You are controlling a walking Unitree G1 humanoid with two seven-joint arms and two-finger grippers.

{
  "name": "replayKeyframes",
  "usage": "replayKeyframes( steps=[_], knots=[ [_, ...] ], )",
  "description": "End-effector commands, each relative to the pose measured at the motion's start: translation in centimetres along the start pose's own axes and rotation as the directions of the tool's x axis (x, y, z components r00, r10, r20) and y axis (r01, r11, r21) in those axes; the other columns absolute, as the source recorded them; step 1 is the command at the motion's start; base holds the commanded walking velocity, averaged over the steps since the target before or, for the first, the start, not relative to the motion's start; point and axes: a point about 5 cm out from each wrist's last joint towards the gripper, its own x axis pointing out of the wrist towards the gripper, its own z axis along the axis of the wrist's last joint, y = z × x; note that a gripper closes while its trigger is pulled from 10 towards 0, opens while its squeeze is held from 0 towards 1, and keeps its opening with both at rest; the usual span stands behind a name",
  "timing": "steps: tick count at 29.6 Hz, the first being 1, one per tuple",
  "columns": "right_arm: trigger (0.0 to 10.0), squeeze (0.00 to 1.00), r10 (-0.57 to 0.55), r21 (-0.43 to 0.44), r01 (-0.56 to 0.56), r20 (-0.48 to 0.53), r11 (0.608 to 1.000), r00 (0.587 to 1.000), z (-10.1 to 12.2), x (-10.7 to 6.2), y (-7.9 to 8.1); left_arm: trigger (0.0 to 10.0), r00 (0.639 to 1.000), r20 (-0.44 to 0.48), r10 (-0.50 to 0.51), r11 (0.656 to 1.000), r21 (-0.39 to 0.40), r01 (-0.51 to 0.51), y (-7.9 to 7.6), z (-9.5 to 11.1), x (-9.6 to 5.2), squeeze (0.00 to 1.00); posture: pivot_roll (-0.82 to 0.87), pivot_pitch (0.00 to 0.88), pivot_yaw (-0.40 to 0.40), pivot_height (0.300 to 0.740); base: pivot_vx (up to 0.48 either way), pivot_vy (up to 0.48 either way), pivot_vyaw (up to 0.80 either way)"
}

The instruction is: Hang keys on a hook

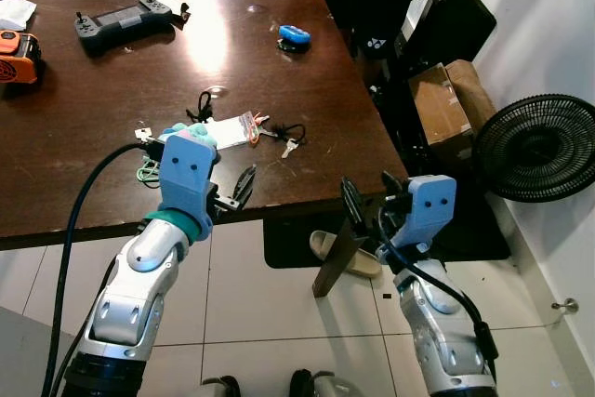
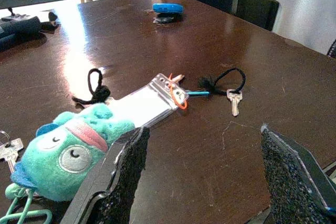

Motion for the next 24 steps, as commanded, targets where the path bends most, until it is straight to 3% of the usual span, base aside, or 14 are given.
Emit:
replayKeyframes(
  steps=[1,24],
  knots=[
    [10.0,0.0,-0.012,0.005,0.012,-0.017,1.0,1.0,-0.41,-0.5,-0.3,10.0,1.0,-0.021,-0.014,1.0,-0.002,0.014,-0.3,-0.59,-0.23,0.0,-0.13,0.139,0.026,0.74,0.0,0.0,0.0],
    [10.0,0.0,-0.007,0.011,0.008,-0.018,1.0,1.0,-0.46,-0.51,-0.19,10.0,1.0,-0.025,-0.011,1.0,0.0,0.011,-0.33,-0.77,-0.27,0.0,-0.13,0.144,0.026,0.74,0.0,0.0,0.0]
  ],
)
